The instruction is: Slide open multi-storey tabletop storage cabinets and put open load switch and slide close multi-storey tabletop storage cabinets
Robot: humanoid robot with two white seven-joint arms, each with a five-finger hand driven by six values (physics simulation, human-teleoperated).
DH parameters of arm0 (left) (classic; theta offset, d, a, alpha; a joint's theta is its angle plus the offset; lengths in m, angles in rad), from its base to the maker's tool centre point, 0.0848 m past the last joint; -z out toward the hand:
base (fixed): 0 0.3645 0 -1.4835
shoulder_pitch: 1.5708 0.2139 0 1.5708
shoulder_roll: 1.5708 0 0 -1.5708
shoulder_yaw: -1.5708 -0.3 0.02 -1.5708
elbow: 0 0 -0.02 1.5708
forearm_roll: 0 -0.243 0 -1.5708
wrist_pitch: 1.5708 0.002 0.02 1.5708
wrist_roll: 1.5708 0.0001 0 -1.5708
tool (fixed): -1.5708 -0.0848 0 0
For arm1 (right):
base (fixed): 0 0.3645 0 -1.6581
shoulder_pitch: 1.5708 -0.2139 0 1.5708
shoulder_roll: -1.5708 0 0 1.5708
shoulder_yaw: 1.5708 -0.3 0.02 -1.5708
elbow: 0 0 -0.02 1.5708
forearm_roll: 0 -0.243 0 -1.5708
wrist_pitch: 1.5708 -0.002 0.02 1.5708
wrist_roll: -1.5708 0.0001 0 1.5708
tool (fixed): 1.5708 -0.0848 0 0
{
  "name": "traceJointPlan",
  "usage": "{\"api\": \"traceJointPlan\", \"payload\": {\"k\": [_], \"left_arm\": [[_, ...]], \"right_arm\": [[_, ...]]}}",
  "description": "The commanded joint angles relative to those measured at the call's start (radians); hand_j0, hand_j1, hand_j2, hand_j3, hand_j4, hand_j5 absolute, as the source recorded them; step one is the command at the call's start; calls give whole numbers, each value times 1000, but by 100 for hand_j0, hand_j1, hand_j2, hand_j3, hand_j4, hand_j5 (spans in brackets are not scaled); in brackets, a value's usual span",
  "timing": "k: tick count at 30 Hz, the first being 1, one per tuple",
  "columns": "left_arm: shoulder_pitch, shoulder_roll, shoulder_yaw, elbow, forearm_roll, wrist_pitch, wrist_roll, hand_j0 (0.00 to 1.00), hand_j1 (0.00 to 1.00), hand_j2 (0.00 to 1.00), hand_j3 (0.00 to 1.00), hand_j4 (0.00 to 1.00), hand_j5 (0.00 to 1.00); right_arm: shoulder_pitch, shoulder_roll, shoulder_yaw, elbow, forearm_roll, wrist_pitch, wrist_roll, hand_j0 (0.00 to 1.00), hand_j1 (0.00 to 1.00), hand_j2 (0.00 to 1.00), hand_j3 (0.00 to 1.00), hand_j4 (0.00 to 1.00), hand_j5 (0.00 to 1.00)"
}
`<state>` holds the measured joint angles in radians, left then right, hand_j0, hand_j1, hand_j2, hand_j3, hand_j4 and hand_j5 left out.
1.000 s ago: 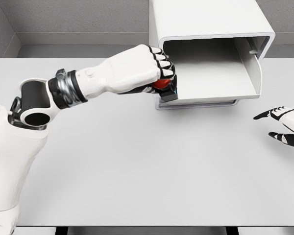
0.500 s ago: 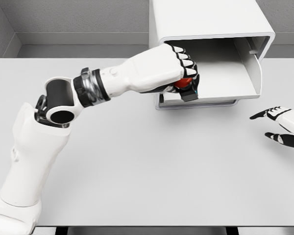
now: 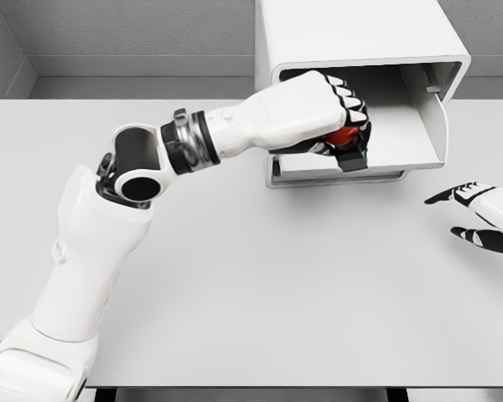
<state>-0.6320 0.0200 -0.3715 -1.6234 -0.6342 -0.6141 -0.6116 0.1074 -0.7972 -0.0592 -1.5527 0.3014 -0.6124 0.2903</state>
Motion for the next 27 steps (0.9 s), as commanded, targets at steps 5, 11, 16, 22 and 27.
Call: {"api": "traceJointPlan", "payload": {"k": [5,11,16,22,27], "left_arm": [[-9,-20,-7,40,-13,3,1,40,40,40,40,40,40],[-21,-20,-7,73,-48,3,1,40,40,40,40,40,40],[-29,-20,-7,73,-48,3,1,40,40,40,40,40,40],[-37,-20,-7,94,-50,3,1,40,40,40,40,40,40],[-46,-20,-17,117,-51,3,1,40,40,40,40,40,40]], "right_arm": [[0,0,2,-1,-7,2,0,72,72,72,72,72,72],[0,1,4,-1,-7,2,0,72,72,72,72,72,72],[-2,1,4,-1,-7,2,0,72,72,72,72,72,72],[-2,1,5,-1,-5,2,0,72,72,72,72,72,72],[-2,12,5,-1,-4,2,0,72,72,72,72,72,72]]}}
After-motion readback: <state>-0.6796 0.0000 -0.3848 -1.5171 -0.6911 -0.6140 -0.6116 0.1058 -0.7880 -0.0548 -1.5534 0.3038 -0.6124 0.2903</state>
